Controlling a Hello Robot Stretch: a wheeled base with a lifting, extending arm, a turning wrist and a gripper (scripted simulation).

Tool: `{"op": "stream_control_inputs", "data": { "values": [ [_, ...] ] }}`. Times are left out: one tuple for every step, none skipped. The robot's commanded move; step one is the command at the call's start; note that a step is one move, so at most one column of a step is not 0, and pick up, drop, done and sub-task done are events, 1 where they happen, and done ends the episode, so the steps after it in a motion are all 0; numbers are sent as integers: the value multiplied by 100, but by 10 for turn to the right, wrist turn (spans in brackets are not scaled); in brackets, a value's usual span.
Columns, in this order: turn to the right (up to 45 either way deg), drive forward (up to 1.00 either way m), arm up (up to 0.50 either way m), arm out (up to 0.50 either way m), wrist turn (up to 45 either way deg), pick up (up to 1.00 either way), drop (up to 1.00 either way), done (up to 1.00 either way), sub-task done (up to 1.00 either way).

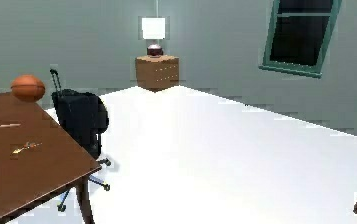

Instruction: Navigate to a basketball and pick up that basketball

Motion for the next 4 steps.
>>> {"op": "stream_control_inputs", "data": {
  "values": [
    [390, 0, 0, 0, 0, 0, 0, 0, 0],
    [0, 20, 0, 0, 0, 0, 0, 0, 0],
    [-360, 0, 0, 0, 0, 0, 0, 0, 0],
    [0, 55, 0, 0, 0, 0, 0, 0, 0]
  ]
}}
